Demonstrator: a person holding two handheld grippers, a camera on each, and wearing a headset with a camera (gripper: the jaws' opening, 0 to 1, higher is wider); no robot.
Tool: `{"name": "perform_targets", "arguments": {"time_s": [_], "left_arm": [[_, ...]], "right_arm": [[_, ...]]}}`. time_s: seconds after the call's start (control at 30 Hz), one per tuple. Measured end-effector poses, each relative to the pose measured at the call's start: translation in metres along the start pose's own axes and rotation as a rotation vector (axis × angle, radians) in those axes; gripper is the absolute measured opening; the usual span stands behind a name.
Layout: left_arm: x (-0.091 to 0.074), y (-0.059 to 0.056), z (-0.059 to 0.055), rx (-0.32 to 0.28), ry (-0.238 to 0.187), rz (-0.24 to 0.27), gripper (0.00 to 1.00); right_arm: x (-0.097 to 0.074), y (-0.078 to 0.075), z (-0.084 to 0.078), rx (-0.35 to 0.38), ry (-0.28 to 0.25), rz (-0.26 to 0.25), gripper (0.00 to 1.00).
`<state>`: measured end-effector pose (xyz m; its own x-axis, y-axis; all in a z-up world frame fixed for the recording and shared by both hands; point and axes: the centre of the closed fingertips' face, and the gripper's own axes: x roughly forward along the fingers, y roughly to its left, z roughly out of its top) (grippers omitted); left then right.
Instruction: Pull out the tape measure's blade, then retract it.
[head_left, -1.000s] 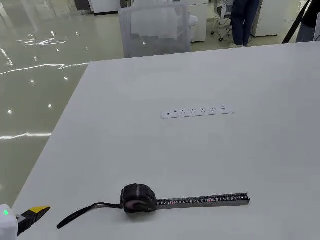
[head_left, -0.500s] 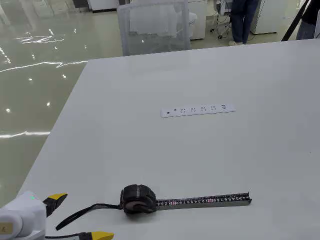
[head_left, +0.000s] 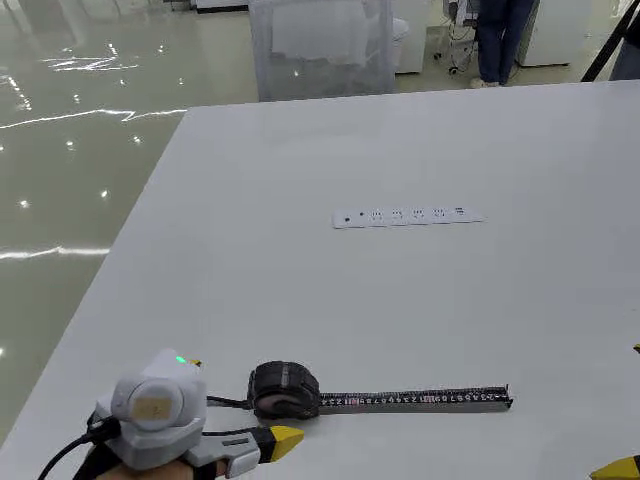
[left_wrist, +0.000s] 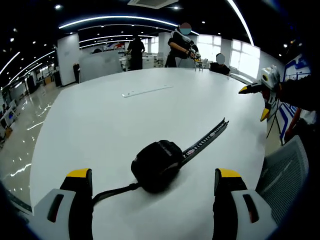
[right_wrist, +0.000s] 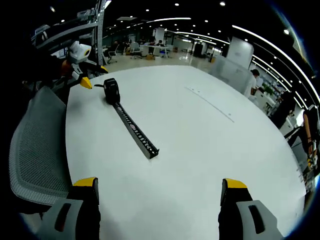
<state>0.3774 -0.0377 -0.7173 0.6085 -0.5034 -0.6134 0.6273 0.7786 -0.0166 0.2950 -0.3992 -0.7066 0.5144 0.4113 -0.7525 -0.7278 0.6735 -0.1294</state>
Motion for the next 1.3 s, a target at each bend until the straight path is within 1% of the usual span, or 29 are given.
{"name": "perform_targets", "arguments": {"time_s": [0.03, 0.07, 0.1, 0.17, 0.23, 0.3, 0.4, 0.43, 0.47, 0.5, 0.53, 0.57, 0.6, 0.67, 0.7, 0.73, 0.77, 0.8, 0.83, 0.87, 0.9, 0.93, 1.0, 1.07, 1.1, 1.17, 1.2, 1.23, 1.3], "left_arm": [[0.003, -0.003, -0.003, -0.01, 0.016, -0.013, 1.0], [0.004, -0.009, -0.004, -0.045, 0.019, -0.038, 1.0], [0.007, -0.008, -0.001, -0.034, 0.008, -0.014, 1.0], [0.013, -0.014, -0.005, -0.028, 0.036, -0.022, 0.99], [0.015, -0.016, -0.004, -0.021, 0.037, -0.014, 0.99], [0.018, -0.016, -0.003, -0.036, 0.043, -0.006, 0.99], [0.021, -0.016, 0.002, -0.042, 0.027, 0.009, 0.99], [0.023, -0.015, 0.004, -0.037, 0.024, 0.024, 0.99], [0.024, -0.014, 0.005, -0.031, 0.025, 0.034, 0.99], [0.025, -0.006, 0.007, -0.02, 0.019, 0.093, 0.99], [0.025, -0.001, 0.008, -0.013, 0.015, 0.124, 0.99], [0.027, -0.003, 0.007, -0.022, 0.021, 0.112, 0.99], [0.03, -0.003, 0.008, -0.038, 0.01, 0.115, 0.99], [0.031, 0.002, 0.009, -0.026, 0.001, 0.157, 0.99], [0.032, 0.002, 0.01, -0.008, -0.014, 0.167, 0.99], [0.032, 0.0, 0.012, -0.012, -0.033, 0.161, 0.99], [0.036, -0.007, 0.018, -0.043, -0.085, 0.132, 0.99], [0.034, -0.004, 0.013, -0.025, -0.061, 0.164, 0.99], [0.035, -0.001, 0.015, -0.002, -0.082, 0.186, 0.99], [0.036, -0.003, 0.014, -0.009, -0.091, 0.182, 0.99], [0.036, -0.002, 0.01, -0.014, -0.071, 0.19, 0.99], [0.037, -0.001, 0.007, -0.02, -0.067, 0.197, 0.99], [0.04, -0.004, 0.002, -0.041, -0.051, 0.189, 0.99], [0.041, -0.006, 0.003, -0.031, -0.06, 0.201, 0.99], [0.042, -0.008, 0.002, -0.033, -0.048, 0.19, 0.98], [0.042, -0.009, 0.003, -0.045, -0.061, 0.199, 0.97], [0.044, -0.01, 0.003, -0.051, -0.058, 0.199, 0.94], [0.044, -0.009, 0.002, -0.075, -0.062, 0.21, 0.93], [0.046, -0.008, 0.003, -0.079, -0.076, 0.218, 0.96]], "right_arm": [[0.004, 0.001, 0.001, -0.004, 0.009, 0.018, 1.0], [0.007, 0.0, 0.002, -0.01, 0.013, 0.019, 1.0], [0.011, -0.002, 0.004, -0.018, 0.014, 0.022, 1.0], [0.017, -0.002, 0.006, -0.021, 0.015, 0.036, 1.0], [0.022, -0.001, 0.006, -0.038, 0.031, 0.05, 1.0], [0.027, 0.0, 0.008, -0.053, 0.03, 0.063, 1.0], [0.034, 0.001, 0.011, -0.08, 0.04, 0.086, 1.0], [0.036, 0.002, 0.013, -0.103, 0.045, 0.099, 1.0], [0.038, 0.002, 0.014, -0.102, 0.049, 0.109, 1.0], [0.04, 0.003, 0.015, -0.112, 0.05, 0.122, 1.0], [0.043, 0.002, 0.016, -0.127, 0.055, 0.126, 1.0], [0.044, 0.0, 0.015, -0.145, 0.068, 0.126, 1.0], [0.048, 0.0, 0.017, -0.158, 0.069, 0.133, 1.0], [0.051, 0.002, 0.019, -0.166, 0.07, 0.15, 1.0], [0.054, 0.004, 0.021, -0.179, 0.073, 0.162, 1.0], [0.056, 0.004, 0.022, -0.187, 0.076, 0.166, 1.0], [0.059, 0.005, 0.023, -0.211, 0.083, 0.172, 1.0], [0.061, 0.005, 0.025, -0.219, 0.082, 0.177, 1.0], [0.065, 0.006, 0.027, -0.232, 0.076, 0.186, 1.0], [0.068, 0.006, 0.029, -0.242, 0.073, 0.19, 1.0], [0.07, 0.007, 0.031, -0.233, 0.072, 0.195, 1.0], [0.075, 0.006, 0.03, -0.238, 0.067, 0.207, 1.0], [0.079, 0.008, 0.029, -0.273, 0.087, 0.226, 1.0], [0.082, 0.007, 0.031, -0.279, 0.088, 0.232, 1.0], [0.084, 0.006, 0.03, -0.287, 0.097, 0.237, 1.0], [0.087, 0.005, 0.029, -0.29, 0.1, 0.246, 1.0], [0.09, 0.005, 0.027, -0.295, 0.109, 0.255, 1.0], [0.092, 0.005, 0.026, -0.305, 0.116, 0.258, 1.0], [0.097, 0.004, 0.022, -0.326, 0.135, 0.265, 1.0]]}}
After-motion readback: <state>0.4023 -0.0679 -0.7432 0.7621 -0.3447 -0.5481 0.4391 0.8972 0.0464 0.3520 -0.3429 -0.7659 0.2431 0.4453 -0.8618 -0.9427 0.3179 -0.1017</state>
